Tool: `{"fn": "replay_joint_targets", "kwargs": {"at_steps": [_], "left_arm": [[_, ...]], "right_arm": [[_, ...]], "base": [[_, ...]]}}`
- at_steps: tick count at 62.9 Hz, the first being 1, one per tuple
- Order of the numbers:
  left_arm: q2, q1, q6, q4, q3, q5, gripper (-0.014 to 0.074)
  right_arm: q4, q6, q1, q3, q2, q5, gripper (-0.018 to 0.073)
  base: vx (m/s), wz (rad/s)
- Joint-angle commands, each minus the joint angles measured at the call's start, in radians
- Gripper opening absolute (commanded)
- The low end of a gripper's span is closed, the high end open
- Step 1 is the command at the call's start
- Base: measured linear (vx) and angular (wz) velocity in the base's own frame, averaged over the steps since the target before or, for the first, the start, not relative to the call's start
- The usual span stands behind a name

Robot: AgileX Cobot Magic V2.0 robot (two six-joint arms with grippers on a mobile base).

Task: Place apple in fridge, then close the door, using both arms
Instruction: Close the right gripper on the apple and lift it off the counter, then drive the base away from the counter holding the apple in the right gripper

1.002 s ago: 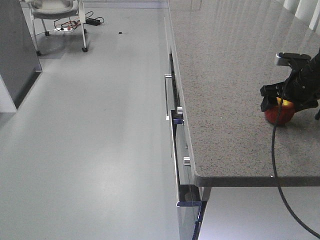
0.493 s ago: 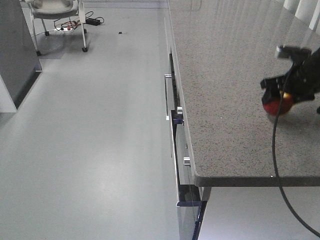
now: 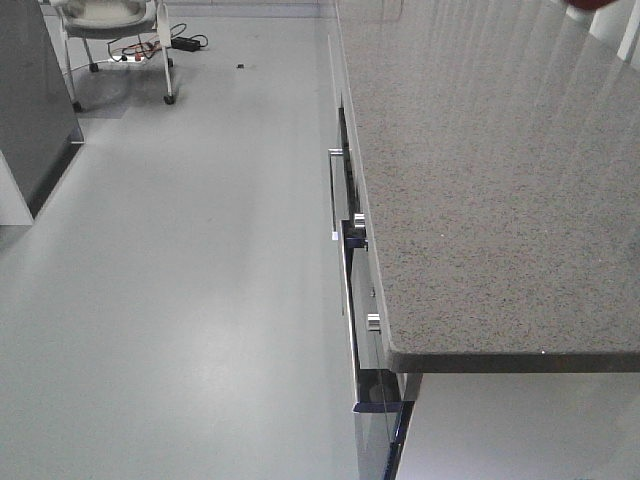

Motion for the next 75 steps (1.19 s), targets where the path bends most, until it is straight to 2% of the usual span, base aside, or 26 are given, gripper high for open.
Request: {"fn": "replay_joint_targets", "kwargs": {"at_steps": [1,8,14,23,32,49,75], "left_arm": [[-0.006,0.001,-0.003,0.0,0.021,-0.064,-0.0006],[-0.006,0.001,-0.003,0.0,0.021,-0.064,-0.0006],[-0.006,0.001,-0.003,0.0,0.021,-0.064,-0.0006],[-0.006,0.001,-0.003,0.0,0.021,-0.064,-0.0006],[-0.006,0.001,-0.003,0.0,0.021,-0.064,-0.0006],[-0.006,0.001,-0.003,0.0,0.021,-0.064,-0.0006],[-0.006,0.001,-0.003,0.0,0.021,-0.064,-0.0006]], "right_arm": [[0.066,-0.025,-0.004,0.037,-0.146,0.009,-0.0006],[0.111,-0.039,-0.004,0.175,-0.289,0.009,-0.0006],[0.159,-0.079,-0.004,0.373,-0.42,-0.008,-0.0006],[0.204,-0.146,-0.004,0.654,-0.602,-0.104,-0.0006],[0.233,-0.163,-0.004,0.807,-0.734,-0.182,-0.0006],[0.227,-0.165,-0.004,0.858,-0.83,-0.203,-0.0006],[0.232,-0.164,-0.004,0.858,-0.837,-0.182,-0.0006]], "base": [[0.0,0.0],[0.0,0.0],[0.0,0.0],[0.0,0.0],[0.0,0.0],[0.0,0.0],[0.0,0.0]]}}
